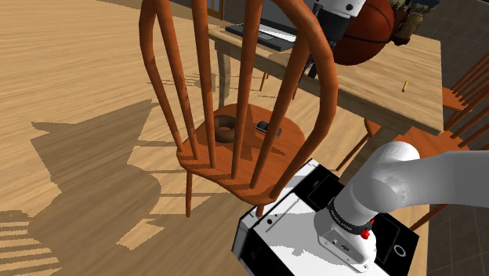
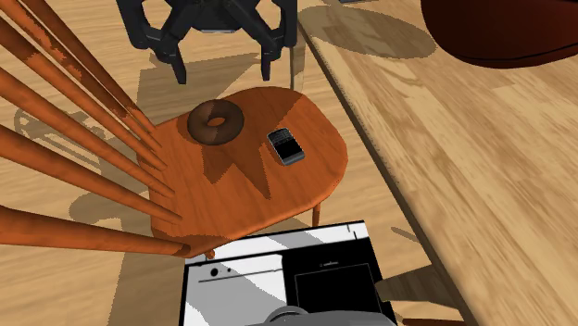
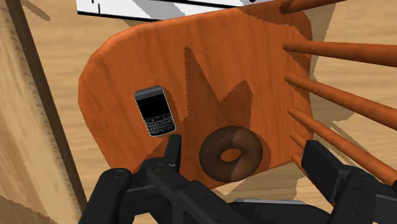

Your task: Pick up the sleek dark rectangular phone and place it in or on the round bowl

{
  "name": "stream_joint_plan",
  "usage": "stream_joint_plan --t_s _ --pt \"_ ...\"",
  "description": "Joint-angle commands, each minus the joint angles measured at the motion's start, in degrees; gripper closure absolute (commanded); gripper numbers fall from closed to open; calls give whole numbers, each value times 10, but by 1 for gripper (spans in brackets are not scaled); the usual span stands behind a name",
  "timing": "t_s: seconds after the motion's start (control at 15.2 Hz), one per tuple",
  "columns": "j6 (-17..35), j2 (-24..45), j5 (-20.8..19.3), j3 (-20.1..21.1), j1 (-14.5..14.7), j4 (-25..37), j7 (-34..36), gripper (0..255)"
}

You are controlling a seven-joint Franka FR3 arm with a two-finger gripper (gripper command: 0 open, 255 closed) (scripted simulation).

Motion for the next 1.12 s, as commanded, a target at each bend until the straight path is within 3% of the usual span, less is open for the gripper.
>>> stream_joint_plan --t_s 0.0,0.53,1.06 --pt "0 0 0 0 0 0 0 0" --pt "144 40 -47 -27 11 -115 -109 0" --pt "311 141 -94 -57 15 -183 -208 0"
